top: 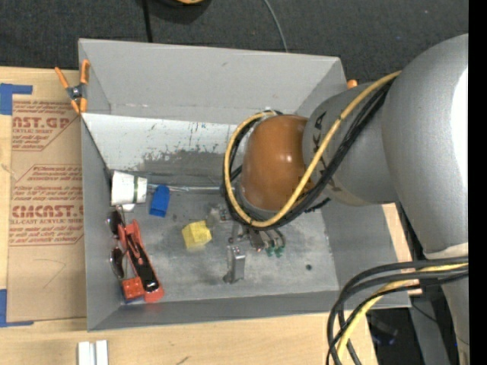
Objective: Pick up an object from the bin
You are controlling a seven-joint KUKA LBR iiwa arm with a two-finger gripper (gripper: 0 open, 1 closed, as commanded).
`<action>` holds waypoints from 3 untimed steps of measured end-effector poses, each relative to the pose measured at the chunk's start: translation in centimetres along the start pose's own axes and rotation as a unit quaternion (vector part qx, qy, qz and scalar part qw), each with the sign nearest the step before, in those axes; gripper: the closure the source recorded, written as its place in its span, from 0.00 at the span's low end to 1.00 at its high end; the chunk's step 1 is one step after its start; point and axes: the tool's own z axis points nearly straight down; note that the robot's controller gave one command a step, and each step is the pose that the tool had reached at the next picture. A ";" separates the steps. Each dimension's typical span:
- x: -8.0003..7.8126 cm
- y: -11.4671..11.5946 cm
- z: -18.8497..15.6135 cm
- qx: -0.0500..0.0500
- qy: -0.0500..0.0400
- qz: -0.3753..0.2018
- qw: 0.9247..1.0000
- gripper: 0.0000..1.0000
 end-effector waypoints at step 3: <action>-2.5 1.8 -0.5 -0.002 -0.001 -0.057 0.998 0.00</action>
Offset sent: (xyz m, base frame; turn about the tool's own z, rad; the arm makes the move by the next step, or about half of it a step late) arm 0.0514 0.0405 0.0120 -0.0136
